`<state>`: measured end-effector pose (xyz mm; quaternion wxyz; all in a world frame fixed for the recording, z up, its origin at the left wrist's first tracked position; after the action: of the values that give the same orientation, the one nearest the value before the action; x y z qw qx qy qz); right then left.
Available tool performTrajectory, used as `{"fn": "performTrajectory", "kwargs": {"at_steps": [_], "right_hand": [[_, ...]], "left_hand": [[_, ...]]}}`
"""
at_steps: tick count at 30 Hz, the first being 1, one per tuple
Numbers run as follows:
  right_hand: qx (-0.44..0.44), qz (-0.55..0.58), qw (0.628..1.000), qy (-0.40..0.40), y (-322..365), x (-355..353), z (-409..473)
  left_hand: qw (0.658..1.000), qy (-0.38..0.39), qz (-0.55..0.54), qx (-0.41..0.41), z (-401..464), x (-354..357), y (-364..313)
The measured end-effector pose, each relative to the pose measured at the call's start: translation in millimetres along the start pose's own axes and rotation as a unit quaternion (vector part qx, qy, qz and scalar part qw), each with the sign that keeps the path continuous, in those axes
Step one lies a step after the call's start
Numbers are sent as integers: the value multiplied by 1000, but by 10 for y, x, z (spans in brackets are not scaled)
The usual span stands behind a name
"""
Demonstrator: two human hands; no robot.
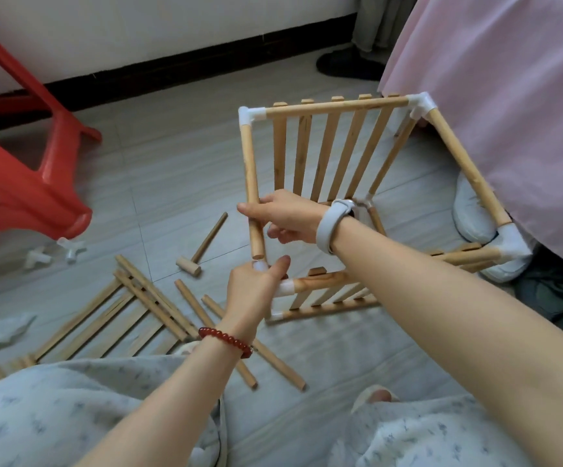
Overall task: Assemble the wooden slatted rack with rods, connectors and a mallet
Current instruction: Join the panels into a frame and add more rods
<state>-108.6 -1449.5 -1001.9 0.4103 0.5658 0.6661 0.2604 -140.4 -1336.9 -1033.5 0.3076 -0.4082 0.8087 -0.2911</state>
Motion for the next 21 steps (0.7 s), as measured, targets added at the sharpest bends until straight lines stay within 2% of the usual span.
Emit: {"fn": "performTrajectory", "kwargs": {"at_steps": [7,14,21], "right_hand": [[38,98,994,36,-102,148,102],[56,82,995,29,-136,126,148],[54,62,997,8,-111,92,145]], "left_hand": [[999,-44,-23,-20,49,-33,71],[993,-109,2,54,83,-76,40],[994,-93,-11,49,90,-26,76]]}}
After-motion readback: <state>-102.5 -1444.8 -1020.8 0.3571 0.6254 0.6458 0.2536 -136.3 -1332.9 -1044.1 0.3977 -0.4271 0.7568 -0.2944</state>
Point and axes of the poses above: each hand's wrist, its own z-axis towards the middle knuckle, its own x-axis out of the palm, y = z × x, the point moved 5 cm from there along z, towards the middle knuckle, and after that the axes turned 5 degrees about -x, right-handed, at the moved point
